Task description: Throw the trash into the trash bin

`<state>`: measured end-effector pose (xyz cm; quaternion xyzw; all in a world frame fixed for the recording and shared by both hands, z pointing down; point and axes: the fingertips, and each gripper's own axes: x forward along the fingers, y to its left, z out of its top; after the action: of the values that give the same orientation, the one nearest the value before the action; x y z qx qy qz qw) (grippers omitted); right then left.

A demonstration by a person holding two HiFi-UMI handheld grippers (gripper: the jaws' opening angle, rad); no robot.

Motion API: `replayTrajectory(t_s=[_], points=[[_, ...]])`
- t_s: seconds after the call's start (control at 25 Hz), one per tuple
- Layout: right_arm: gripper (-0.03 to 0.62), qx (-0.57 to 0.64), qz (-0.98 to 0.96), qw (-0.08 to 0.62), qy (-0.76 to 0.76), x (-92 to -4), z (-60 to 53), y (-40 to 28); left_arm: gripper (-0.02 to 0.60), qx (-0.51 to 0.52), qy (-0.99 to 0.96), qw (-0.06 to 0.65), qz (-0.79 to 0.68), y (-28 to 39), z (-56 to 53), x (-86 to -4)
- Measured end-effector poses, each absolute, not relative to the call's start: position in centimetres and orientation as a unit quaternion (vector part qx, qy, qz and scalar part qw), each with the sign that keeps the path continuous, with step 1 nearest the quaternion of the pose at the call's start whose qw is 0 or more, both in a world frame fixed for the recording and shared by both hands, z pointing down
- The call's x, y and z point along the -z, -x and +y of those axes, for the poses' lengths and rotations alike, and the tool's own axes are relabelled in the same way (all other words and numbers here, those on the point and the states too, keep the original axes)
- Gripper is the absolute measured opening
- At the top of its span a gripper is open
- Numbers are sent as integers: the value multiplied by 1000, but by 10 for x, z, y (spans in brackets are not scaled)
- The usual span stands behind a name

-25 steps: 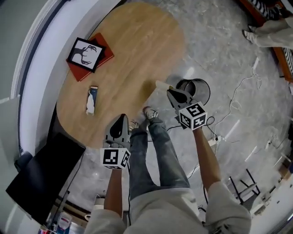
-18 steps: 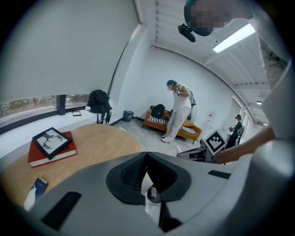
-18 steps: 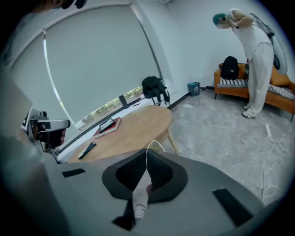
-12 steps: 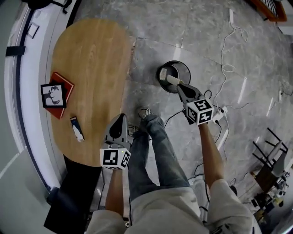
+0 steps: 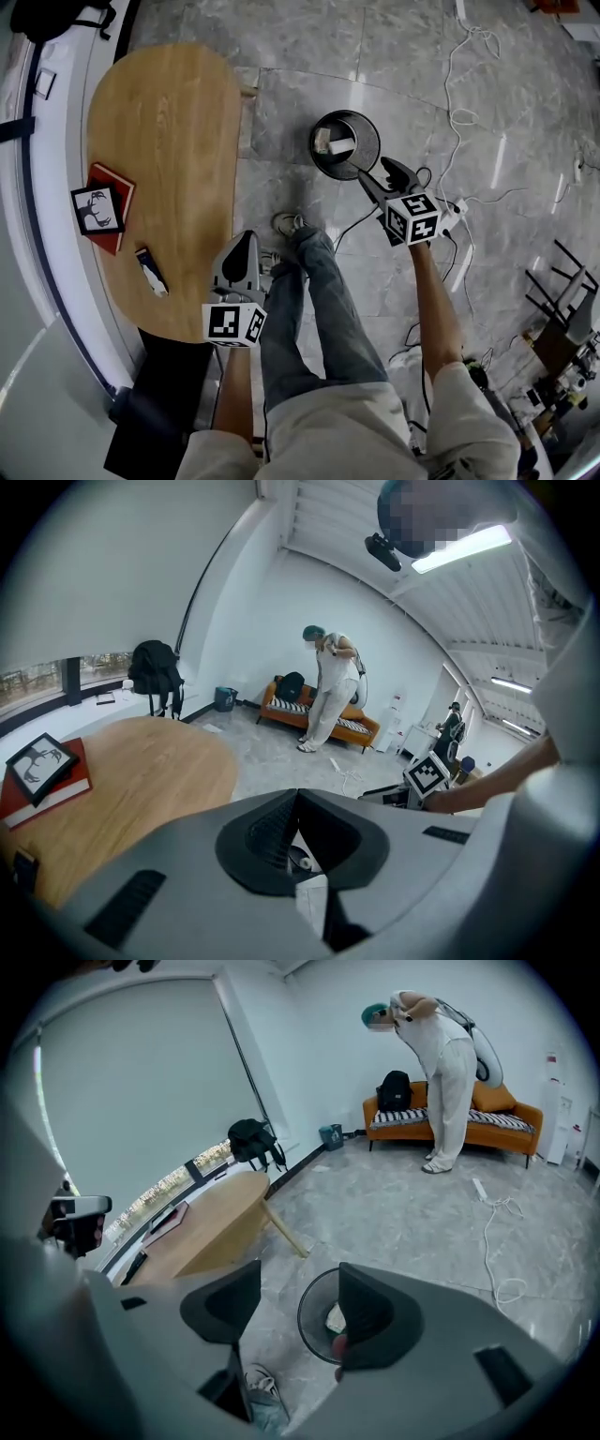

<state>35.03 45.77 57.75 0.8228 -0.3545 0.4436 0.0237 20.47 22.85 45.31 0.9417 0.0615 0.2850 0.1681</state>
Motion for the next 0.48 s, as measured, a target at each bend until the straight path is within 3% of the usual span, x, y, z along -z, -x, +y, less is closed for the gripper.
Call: replayTrajectory(t_s=[0.48], points=[[249,-423,-455,65,-781,-562,354,-331,18,-264,-946,181,-43,-156,177,-433]])
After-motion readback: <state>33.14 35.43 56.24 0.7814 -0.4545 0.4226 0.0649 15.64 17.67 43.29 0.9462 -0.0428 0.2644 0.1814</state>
